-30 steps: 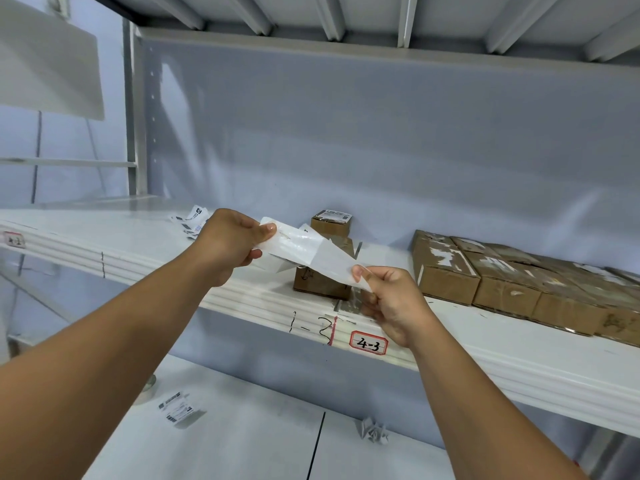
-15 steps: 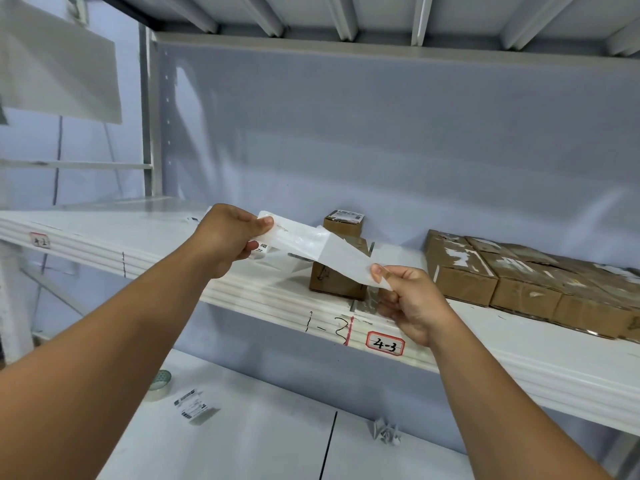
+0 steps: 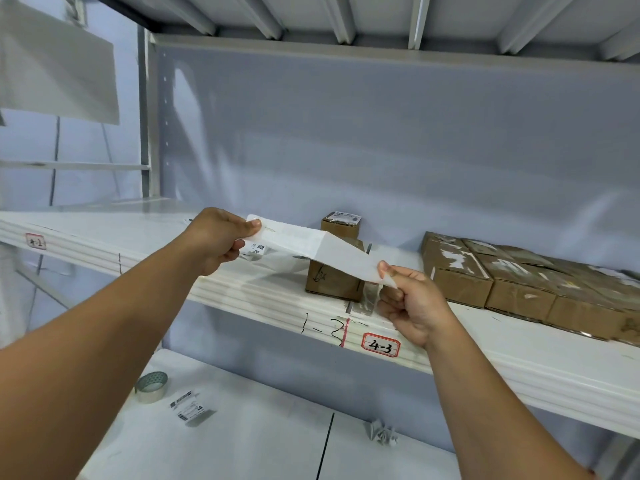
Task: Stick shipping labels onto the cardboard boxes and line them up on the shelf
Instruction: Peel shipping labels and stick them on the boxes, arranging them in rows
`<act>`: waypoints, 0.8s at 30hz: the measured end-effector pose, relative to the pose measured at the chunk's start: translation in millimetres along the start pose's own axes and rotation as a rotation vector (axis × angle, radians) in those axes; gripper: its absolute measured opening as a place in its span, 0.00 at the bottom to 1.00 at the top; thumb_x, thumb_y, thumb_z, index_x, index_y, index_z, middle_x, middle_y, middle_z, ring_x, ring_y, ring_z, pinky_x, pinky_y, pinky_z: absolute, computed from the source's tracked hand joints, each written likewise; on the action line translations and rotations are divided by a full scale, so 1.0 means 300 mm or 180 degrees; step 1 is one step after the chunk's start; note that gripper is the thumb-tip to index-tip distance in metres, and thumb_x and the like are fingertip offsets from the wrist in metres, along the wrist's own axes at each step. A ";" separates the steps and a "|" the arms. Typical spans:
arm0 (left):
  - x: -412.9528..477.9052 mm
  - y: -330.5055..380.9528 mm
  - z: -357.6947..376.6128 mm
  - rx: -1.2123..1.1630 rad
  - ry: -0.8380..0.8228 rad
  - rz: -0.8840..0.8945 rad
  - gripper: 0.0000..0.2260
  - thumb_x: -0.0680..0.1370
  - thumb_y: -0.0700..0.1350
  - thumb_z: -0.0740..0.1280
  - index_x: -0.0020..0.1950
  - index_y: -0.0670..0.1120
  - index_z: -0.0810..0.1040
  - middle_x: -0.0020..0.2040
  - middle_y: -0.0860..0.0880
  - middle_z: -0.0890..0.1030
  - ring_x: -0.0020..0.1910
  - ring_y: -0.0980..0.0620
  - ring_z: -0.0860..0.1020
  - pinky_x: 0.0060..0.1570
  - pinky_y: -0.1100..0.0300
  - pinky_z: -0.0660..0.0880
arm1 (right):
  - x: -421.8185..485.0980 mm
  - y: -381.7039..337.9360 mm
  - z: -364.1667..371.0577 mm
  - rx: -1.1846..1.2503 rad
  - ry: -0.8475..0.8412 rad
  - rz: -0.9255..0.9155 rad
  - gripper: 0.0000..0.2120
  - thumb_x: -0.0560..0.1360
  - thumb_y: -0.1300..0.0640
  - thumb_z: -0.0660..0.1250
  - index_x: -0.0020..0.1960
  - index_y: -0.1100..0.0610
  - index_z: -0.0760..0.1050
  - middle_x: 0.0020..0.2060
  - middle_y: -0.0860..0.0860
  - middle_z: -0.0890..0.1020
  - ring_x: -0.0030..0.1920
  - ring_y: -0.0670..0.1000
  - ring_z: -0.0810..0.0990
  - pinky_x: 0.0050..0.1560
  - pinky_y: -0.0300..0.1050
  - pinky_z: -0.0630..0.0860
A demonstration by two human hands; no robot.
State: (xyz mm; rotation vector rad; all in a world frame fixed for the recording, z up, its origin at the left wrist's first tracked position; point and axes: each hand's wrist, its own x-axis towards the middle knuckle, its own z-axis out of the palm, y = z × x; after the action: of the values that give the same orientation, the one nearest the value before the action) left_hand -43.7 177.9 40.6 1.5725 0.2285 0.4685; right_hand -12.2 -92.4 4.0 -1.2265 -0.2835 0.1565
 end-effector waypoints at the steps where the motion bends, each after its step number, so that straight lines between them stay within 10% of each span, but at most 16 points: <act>1: 0.003 -0.006 0.000 -0.0039 0.0007 -0.0055 0.06 0.75 0.39 0.70 0.40 0.39 0.76 0.35 0.47 0.72 0.28 0.53 0.64 0.21 0.68 0.64 | -0.002 -0.001 0.001 0.0033 0.0032 0.0002 0.17 0.76 0.60 0.65 0.29 0.57 0.78 0.17 0.47 0.60 0.17 0.43 0.57 0.18 0.34 0.63; 24: 0.056 -0.070 -0.061 -0.0528 0.0028 -0.0372 0.07 0.76 0.36 0.68 0.39 0.43 0.73 0.35 0.48 0.69 0.21 0.58 0.63 0.18 0.68 0.59 | -0.034 -0.019 0.007 -0.0079 0.0132 0.0079 0.06 0.77 0.61 0.65 0.42 0.61 0.77 0.16 0.46 0.66 0.18 0.43 0.59 0.21 0.34 0.62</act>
State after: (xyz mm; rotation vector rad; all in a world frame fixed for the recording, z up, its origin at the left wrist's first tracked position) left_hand -33.5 202.9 22.5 1.3873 0.2796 0.3932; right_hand -22.8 -95.2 8.8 -1.2568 -0.2348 0.1492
